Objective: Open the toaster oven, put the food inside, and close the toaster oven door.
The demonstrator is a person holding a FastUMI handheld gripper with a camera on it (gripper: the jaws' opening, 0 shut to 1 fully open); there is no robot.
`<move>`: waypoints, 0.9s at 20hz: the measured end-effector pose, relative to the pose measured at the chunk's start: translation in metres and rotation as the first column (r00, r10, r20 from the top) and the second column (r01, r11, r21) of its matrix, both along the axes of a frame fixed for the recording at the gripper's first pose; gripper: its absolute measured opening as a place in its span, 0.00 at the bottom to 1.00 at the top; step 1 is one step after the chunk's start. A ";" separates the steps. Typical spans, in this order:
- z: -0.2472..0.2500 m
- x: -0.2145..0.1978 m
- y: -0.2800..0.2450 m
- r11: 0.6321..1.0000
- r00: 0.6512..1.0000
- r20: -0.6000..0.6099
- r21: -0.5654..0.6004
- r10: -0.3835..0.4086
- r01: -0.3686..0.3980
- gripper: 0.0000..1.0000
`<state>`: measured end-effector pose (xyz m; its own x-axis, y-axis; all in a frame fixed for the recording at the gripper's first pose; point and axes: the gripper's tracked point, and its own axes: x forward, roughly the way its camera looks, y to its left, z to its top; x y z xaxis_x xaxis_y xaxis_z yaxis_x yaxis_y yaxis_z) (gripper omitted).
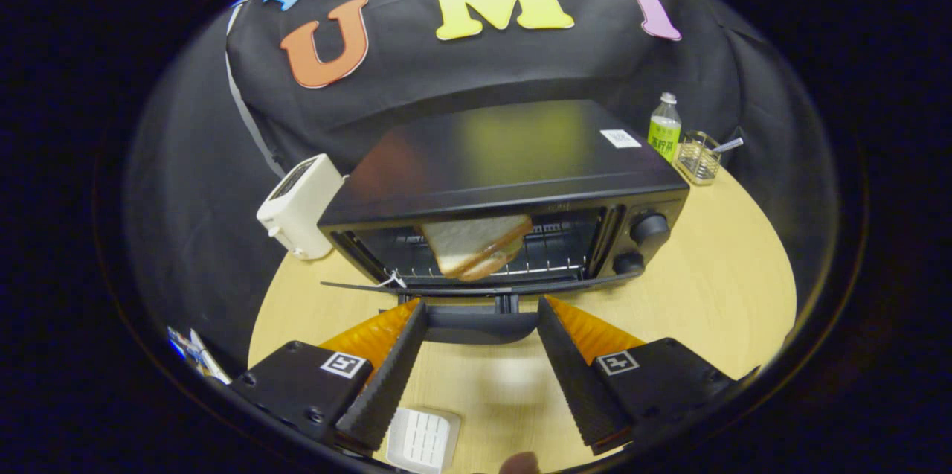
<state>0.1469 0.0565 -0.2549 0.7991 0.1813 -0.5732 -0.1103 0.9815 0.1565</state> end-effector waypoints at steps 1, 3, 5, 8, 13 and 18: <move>0.006 0.006 -0.001 1.000 1.000 0.017 -0.010 -0.011 0.011 0.97; 0.018 0.016 0.006 1.000 0.999 0.045 -0.004 -0.017 0.018 0.97; 0.028 0.023 0.008 1.000 0.998 0.067 -0.005 -0.018 0.019 0.97; 0.047 0.020 0.013 1.000 0.994 0.111 -0.008 -0.023 0.024 0.97; 0.104 -0.004 0.007 0.998 0.968 0.245 -0.016 -0.057 0.063 0.98; 0.166 -0.061 0.000 0.995 0.913 0.402 -0.031 -0.071 0.091 0.99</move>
